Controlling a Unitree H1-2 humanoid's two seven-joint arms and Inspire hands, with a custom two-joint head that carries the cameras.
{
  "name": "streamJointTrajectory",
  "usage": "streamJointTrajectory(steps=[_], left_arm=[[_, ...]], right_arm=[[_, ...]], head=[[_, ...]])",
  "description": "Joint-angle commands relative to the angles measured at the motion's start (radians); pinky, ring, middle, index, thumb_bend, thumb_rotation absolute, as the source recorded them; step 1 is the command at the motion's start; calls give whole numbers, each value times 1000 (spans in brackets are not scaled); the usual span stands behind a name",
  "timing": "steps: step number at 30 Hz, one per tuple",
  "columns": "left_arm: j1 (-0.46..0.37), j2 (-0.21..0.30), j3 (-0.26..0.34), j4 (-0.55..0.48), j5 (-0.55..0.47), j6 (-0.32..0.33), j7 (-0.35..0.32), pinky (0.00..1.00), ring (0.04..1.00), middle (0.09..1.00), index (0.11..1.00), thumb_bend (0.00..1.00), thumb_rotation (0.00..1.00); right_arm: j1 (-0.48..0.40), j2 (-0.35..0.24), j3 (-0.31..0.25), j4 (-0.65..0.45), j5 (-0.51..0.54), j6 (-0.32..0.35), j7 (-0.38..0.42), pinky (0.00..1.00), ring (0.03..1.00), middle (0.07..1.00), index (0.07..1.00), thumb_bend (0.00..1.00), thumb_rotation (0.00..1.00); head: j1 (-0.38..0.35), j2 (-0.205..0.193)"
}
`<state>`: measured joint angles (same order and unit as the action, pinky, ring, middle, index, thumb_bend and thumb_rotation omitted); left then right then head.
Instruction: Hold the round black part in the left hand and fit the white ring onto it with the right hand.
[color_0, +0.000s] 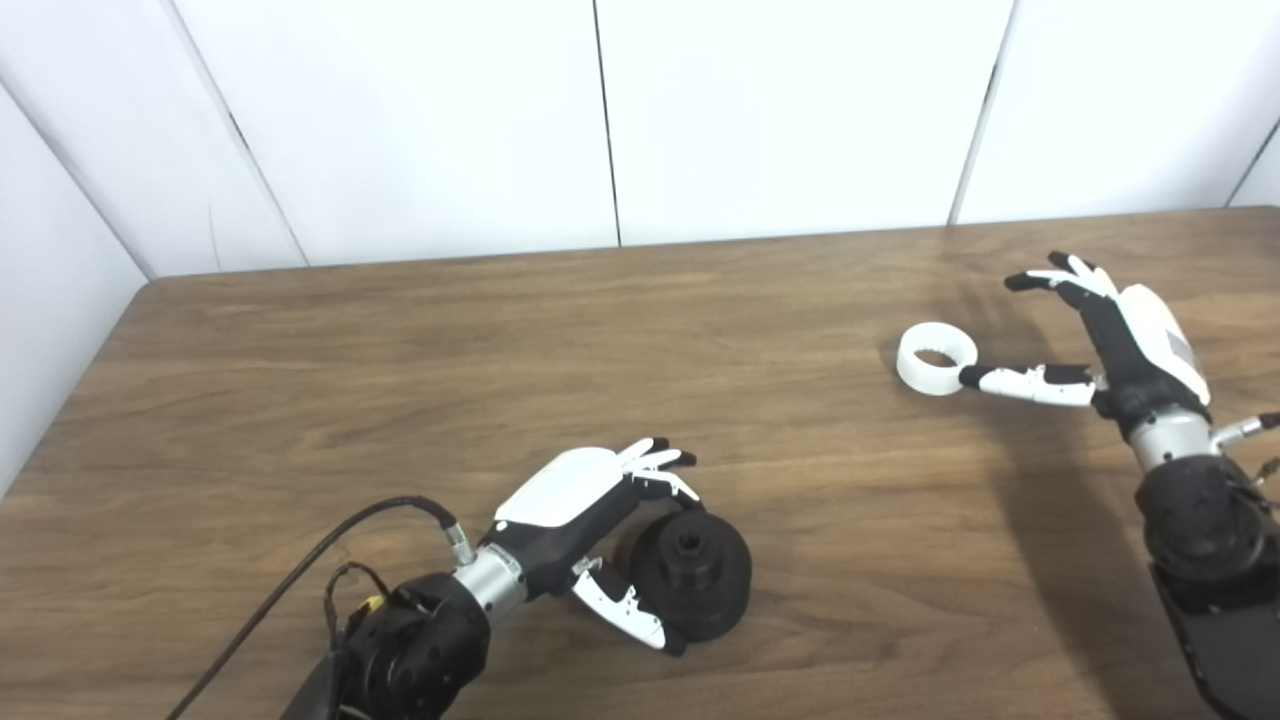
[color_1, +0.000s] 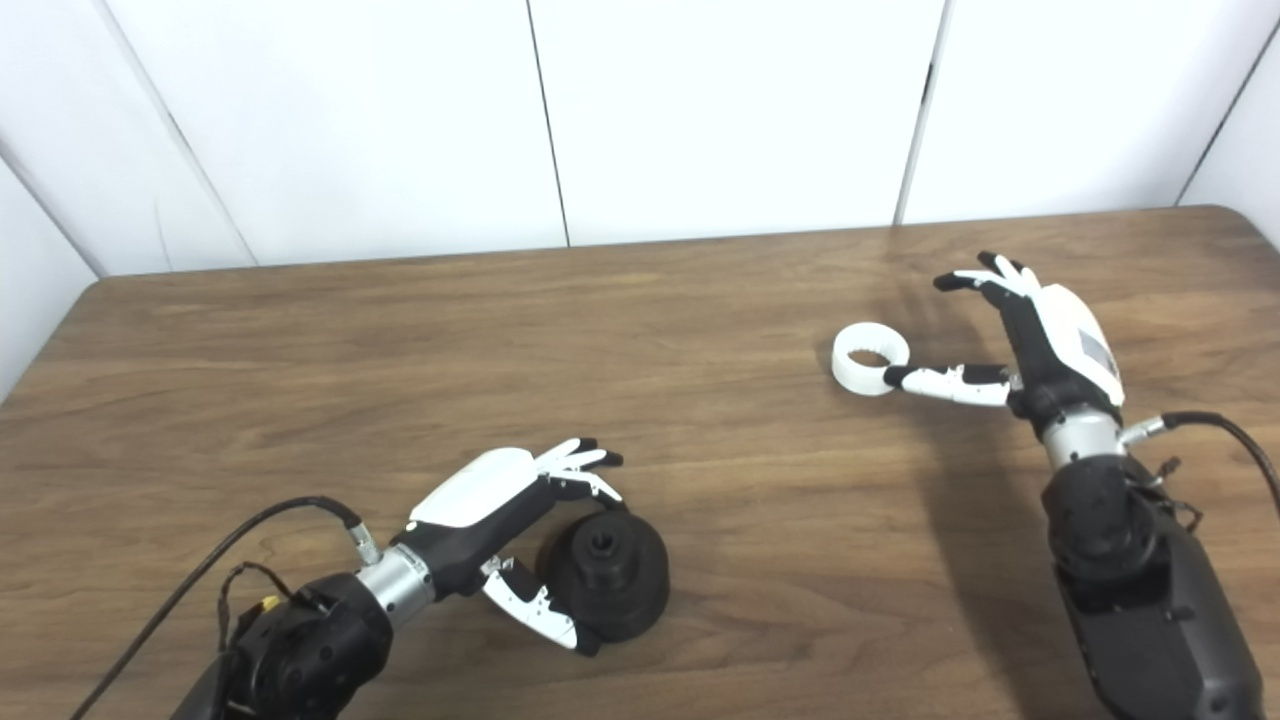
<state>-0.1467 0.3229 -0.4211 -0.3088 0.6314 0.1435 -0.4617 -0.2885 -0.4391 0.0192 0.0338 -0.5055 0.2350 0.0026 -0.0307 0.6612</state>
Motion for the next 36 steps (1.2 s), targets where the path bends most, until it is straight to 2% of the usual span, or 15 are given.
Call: streamJointTrajectory(steps=[1, 6, 13, 25, 36], left_arm=[[-16, 6, 6, -15, 10, -15, 5, 897, 1000, 945, 650, 929, 289], [-15, 6, 6, -9, 8, -25, 8, 892, 1000, 947, 651, 924, 281], [-13, 0, 8, -5, 8, -26, 17, 892, 1000, 943, 647, 932, 272], [-15, -3, 11, 0, 5, -26, 19, 897, 1000, 945, 646, 942, 286], [-18, -1, 14, -8, 4, -20, 11, 896, 1000, 947, 647, 943, 290]], right_arm=[[-59, -21, 11, 24, -21, -17, -6, 918, 1000, 968, 759, 896, 360], [-99, -33, 41, 102, -30, -28, 5, 955, 1000, 979, 754, 929, 350], [-132, -36, 73, 158, -35, -38, 9, 958, 1000, 974, 747, 959, 350], [-160, -39, 119, 184, -48, -11, 44, 964, 1000, 969, 750, 981, 358], [-188, -28, 146, 226, -54, -19, 49, 957, 1000, 958, 715, 963, 354]], head=[[-1, 1], [-2, -2], [-4, -3], [1, -4], [5, -1]])
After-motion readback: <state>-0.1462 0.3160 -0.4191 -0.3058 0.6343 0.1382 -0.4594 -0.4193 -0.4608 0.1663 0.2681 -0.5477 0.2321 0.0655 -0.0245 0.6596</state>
